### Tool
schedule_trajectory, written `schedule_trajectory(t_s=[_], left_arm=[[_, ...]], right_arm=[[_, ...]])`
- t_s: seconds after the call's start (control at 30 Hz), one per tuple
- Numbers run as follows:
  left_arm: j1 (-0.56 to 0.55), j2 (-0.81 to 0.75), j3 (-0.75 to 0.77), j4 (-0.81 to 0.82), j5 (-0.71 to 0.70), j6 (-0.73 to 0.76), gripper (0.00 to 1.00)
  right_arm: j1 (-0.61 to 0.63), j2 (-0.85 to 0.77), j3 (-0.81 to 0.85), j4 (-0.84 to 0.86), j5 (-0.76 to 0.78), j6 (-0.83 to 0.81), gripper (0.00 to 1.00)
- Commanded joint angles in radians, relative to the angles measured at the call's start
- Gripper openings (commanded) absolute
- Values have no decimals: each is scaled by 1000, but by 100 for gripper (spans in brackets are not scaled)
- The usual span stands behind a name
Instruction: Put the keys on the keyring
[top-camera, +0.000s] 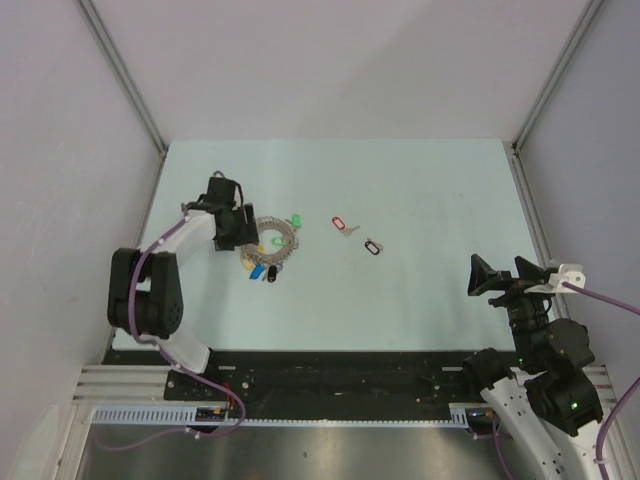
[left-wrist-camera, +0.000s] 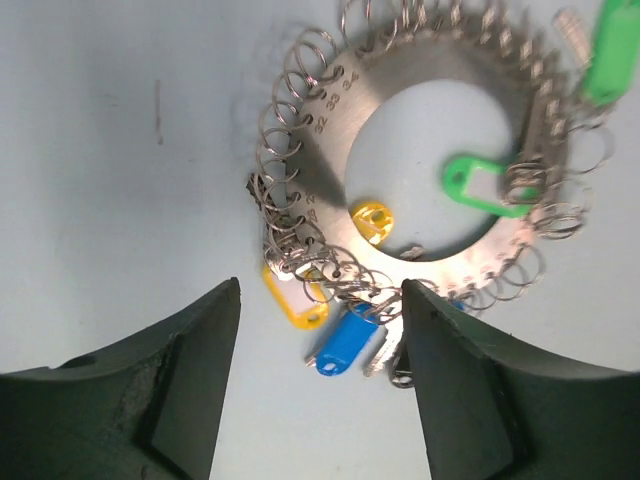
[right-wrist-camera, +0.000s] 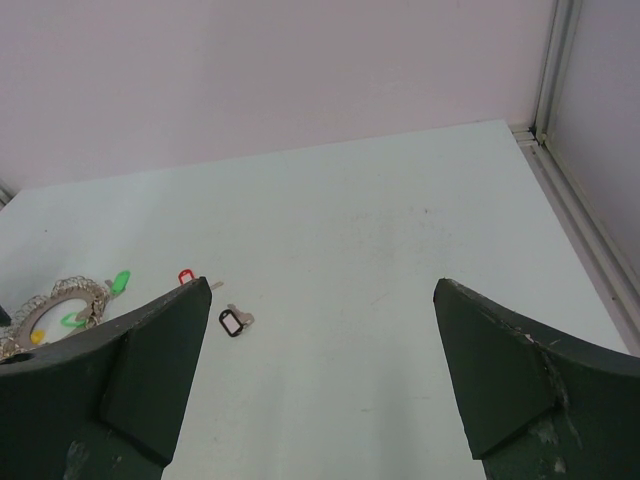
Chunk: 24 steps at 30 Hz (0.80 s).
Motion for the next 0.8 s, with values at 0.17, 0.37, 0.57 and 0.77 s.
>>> schedule_trajectory(t_s=[0.17, 0.37, 0.57, 0.77], left_arm=[[48, -217, -241, 311, -111, -453, 59], [62, -186, -277, 372, -136, -516, 47], [63, -123, -263, 412, -132, -521, 40], [63, -68, -247, 408, -122, -527, 36]], right_arm=[[3, -11, -5, 31, 0, -16, 100], [4, -11, -5, 32, -3, -16, 100], [4, -11, -7, 31, -1, -18, 100], [4, -8, -8, 32, -1, -19, 100]])
